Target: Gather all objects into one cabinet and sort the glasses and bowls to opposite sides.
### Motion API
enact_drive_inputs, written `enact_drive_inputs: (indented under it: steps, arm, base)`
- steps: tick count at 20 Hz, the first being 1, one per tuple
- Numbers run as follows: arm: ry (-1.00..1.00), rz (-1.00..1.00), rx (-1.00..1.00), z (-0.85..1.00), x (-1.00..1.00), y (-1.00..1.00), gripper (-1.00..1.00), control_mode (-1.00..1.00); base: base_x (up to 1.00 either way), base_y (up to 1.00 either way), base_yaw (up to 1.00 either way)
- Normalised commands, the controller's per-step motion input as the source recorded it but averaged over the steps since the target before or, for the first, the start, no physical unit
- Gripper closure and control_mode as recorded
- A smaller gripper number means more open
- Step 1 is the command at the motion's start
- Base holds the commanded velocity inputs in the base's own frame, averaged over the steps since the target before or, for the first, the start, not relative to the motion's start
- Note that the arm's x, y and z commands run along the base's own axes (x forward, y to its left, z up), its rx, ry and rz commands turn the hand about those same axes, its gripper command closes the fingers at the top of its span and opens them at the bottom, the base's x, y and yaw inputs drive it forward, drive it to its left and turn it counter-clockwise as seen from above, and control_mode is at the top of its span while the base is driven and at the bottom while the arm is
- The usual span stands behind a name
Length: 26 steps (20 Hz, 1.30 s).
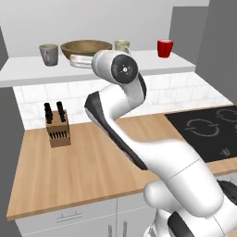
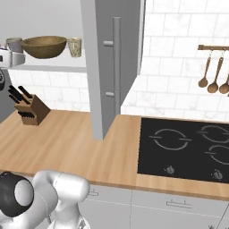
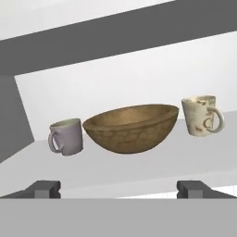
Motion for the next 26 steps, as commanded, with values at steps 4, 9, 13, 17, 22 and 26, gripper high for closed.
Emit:
enact_drive_inputs:
  steps: [4, 9, 13, 17, 22, 26]
  arm:
    - [0.00, 0.03, 0.00, 0.00, 0.00, 0.28, -1.00, -1.00]
    - [0.01, 0.00, -0.01, 0.00, 0.00, 0.49, -1.00, -1.00]
    - [0.02, 0.01, 0.00, 0.00, 0.00, 0.41, -1.00, -1.00]
    - [0.00, 0.03, 0.00, 0.00, 0.01, 0.25, -1.00, -1.00]
    - [0.00, 0.00, 0.00, 0.00, 0.21, 0.08, -1.00, -1.00]
    - [0.00, 0.00, 0.00, 0.00, 0.30, 0.15, -1.00, -1.00]
  base:
    - [0.00, 0.00, 0.00]
    - [0.00, 0.00, 0.00]
    - [0.00, 0.00, 0.00]
    - [0.00, 0.00, 0.00]
    - [0.00, 0.00, 0.00]
    - [0.00, 0.00, 0.00]
